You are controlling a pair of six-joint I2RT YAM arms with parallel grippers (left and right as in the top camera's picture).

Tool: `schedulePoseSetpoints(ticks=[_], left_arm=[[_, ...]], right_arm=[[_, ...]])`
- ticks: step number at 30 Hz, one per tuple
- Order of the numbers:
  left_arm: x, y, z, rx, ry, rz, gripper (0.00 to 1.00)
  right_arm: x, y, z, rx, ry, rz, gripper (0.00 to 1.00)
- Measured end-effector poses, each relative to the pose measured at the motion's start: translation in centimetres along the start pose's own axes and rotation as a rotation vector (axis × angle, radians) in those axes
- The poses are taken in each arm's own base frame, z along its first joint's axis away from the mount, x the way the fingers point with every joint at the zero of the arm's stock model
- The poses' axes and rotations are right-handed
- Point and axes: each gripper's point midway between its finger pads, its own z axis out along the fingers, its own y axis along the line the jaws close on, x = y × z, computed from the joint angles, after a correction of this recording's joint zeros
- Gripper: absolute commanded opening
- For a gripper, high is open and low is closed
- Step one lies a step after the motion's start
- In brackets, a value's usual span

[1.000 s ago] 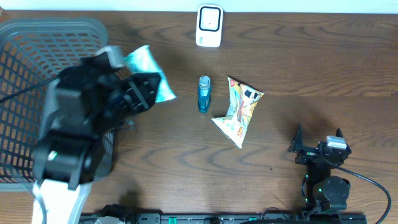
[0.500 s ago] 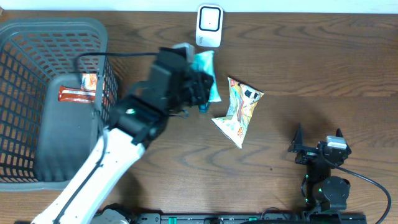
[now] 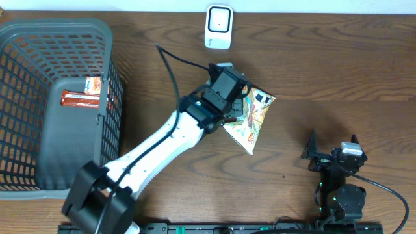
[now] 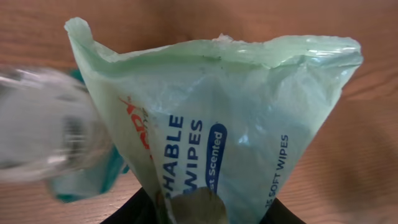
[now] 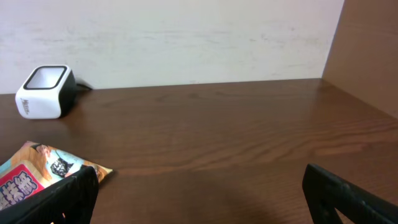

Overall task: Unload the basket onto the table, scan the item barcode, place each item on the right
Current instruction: 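Carry the wipes pack with the left gripper toward the scanner, then lower the wipes pack beside the bottle and open the left gripper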

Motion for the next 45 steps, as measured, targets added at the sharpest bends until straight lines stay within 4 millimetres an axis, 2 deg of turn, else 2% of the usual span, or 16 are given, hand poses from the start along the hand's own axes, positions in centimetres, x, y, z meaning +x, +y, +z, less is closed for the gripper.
schedulePoseSetpoints(ticks=[5, 11, 23, 24, 26, 45], left_arm=[[1.2, 0.5, 1.9, -0.033, 0.038, 0.011, 0.36], [1.9, 1.0, 3.0, -0.059, 0.057, 0.015, 0.36], [1.9, 1.0, 3.1, -0.061, 0.057, 0.015, 0.38], [1.9, 1.0, 3.1, -0.061, 0.057, 0.015, 0.42], [1.9, 1.0, 3.1, -0.061, 0.057, 0.014, 0.43], [1.6, 1.6, 3.1, -0.090, 0.038, 0.017, 0.43]], right_arm=[[0.0, 0.0, 0.0, 0.000, 0.000, 0.000, 0.99], [0.0, 0.0, 0.0, 0.000, 0.000, 0.000, 0.99], [0.0, 0.0, 0.0, 0.000, 0.000, 0.000, 0.99], [0.0, 0.0, 0.0, 0.000, 0.000, 0.000, 0.99], [0.0, 0.0, 0.0, 0.000, 0.000, 0.000, 0.99], [0.0, 0.0, 0.0, 0.000, 0.000, 0.000, 0.99]])
